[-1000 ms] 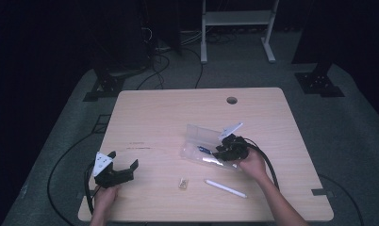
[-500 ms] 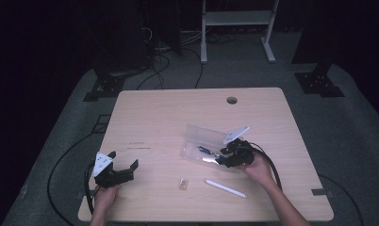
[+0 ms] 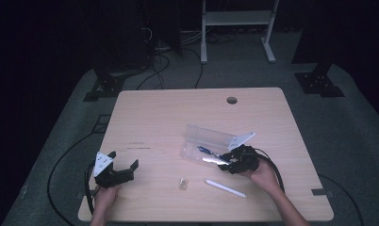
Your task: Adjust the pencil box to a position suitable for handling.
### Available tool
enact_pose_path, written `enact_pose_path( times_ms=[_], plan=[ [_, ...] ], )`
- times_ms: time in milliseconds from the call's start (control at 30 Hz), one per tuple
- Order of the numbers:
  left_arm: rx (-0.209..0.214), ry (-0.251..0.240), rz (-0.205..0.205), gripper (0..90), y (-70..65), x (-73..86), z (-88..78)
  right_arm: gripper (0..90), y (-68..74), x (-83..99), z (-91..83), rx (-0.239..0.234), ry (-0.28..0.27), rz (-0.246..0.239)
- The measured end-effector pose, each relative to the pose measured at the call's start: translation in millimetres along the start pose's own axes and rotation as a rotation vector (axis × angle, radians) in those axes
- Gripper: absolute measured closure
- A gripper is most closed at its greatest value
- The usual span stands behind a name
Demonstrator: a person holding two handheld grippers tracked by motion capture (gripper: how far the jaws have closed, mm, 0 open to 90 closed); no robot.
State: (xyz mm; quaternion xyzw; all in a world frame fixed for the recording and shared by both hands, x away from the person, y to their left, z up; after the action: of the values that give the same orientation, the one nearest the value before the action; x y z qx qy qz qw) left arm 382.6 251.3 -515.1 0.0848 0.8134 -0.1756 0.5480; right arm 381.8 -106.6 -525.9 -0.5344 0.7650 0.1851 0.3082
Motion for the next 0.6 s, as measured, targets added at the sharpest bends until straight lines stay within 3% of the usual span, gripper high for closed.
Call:
enact_pose_path(
  times_ms=[600],
  plan=[
    [0.000,0.001,0.002,0.0,-0.1,0.1,0.0,43.3,16.0,12.9,-5.5,-0.015,0.000,0.007]
  ],
)
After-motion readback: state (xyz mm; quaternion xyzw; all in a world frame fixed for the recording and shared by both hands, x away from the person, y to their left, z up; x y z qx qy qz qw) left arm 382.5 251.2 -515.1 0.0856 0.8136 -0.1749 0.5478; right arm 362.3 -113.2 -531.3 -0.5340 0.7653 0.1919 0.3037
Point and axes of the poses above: each handheld gripper's, and its own axes: z roughly forward along the jaws, x roughly out of its underside, y roughly to its left, the point moved 10 cm from there along z, roughly forward along the jaws, and after that the axes turned 10 degrees about -z, right-handed, at the moved point
